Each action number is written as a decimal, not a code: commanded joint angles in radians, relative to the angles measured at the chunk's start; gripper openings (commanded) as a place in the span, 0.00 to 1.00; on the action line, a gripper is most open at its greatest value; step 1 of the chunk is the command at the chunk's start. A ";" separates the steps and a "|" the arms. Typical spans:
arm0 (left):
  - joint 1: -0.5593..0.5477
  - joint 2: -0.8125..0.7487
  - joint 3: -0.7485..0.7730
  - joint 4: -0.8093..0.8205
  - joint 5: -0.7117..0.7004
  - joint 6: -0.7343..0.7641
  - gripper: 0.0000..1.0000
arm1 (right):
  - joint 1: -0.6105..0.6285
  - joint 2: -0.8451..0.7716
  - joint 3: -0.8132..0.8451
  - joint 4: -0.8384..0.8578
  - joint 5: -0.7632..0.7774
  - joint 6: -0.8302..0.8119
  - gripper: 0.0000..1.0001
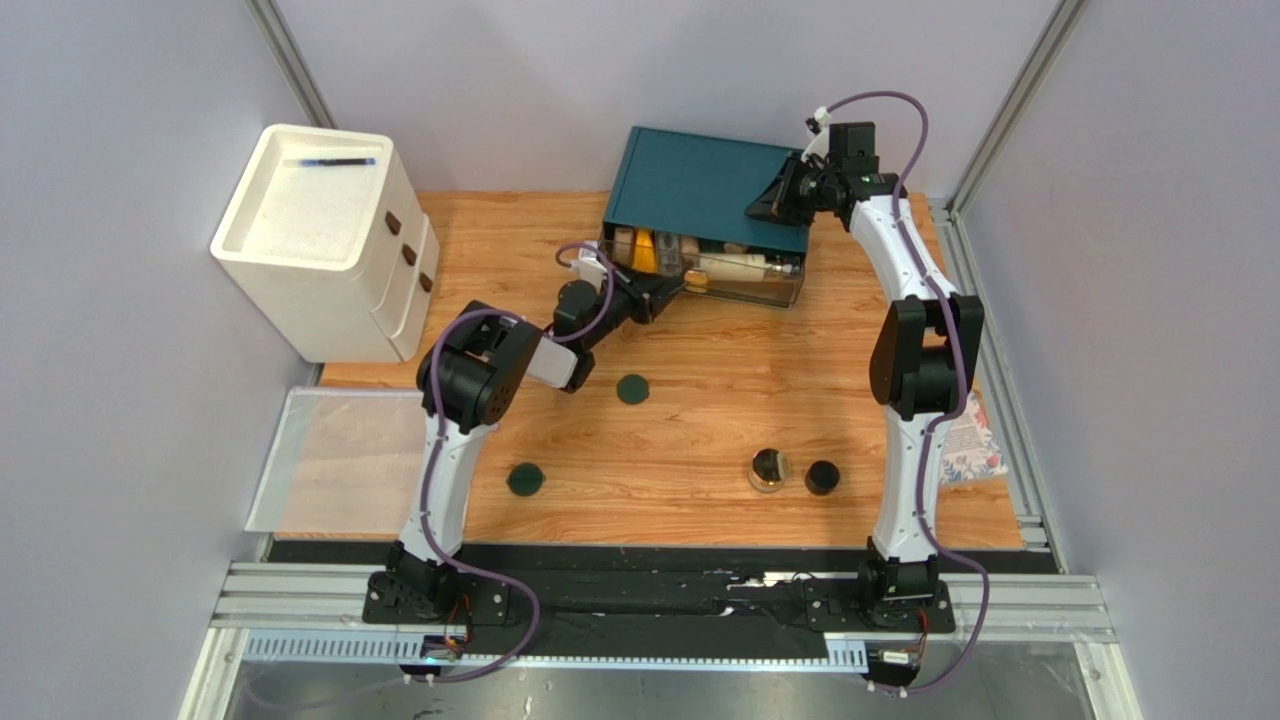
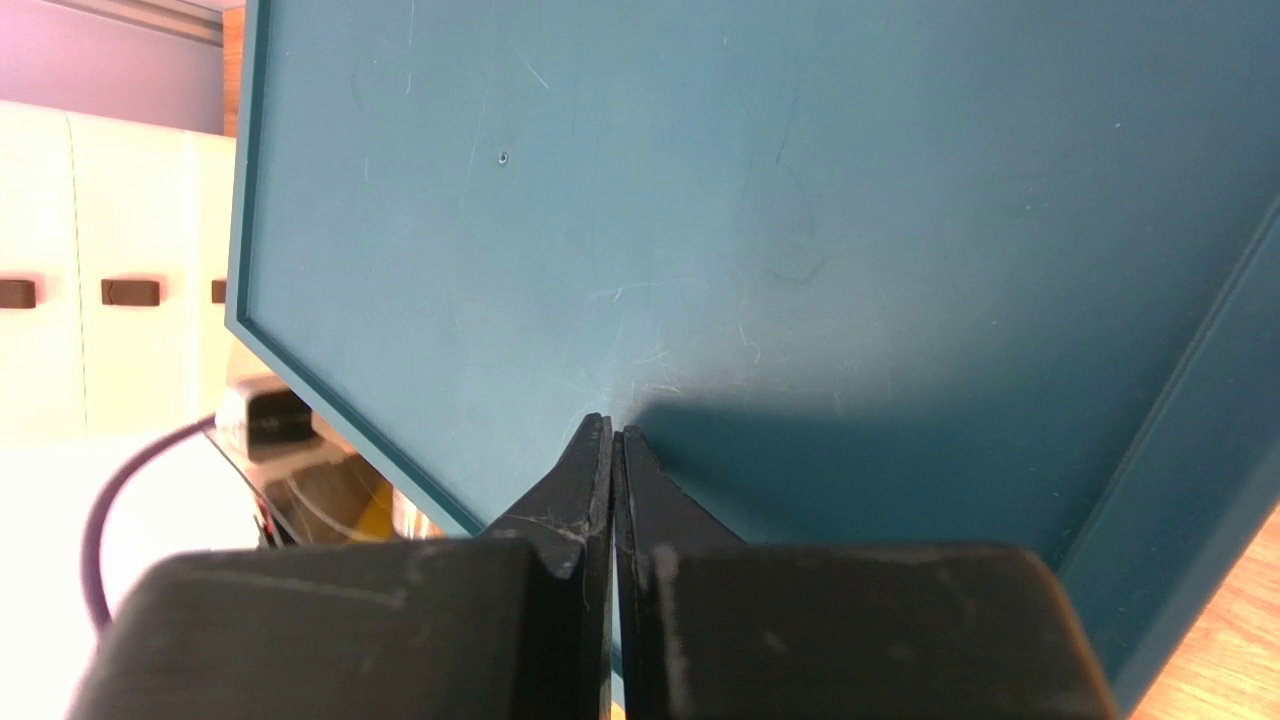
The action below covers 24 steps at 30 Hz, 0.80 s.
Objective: Organize the makeup
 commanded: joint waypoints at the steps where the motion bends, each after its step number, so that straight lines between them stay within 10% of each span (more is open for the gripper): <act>1: -0.014 0.014 0.153 0.213 -0.003 0.000 0.05 | -0.012 0.095 -0.073 -0.247 0.107 -0.055 0.00; 12: -0.031 0.131 0.394 0.093 0.012 -0.055 0.06 | -0.016 0.090 -0.067 -0.254 0.111 -0.055 0.00; 24: -0.014 -0.152 0.024 0.074 0.280 0.182 0.08 | -0.024 0.072 0.024 -0.266 0.099 -0.041 0.00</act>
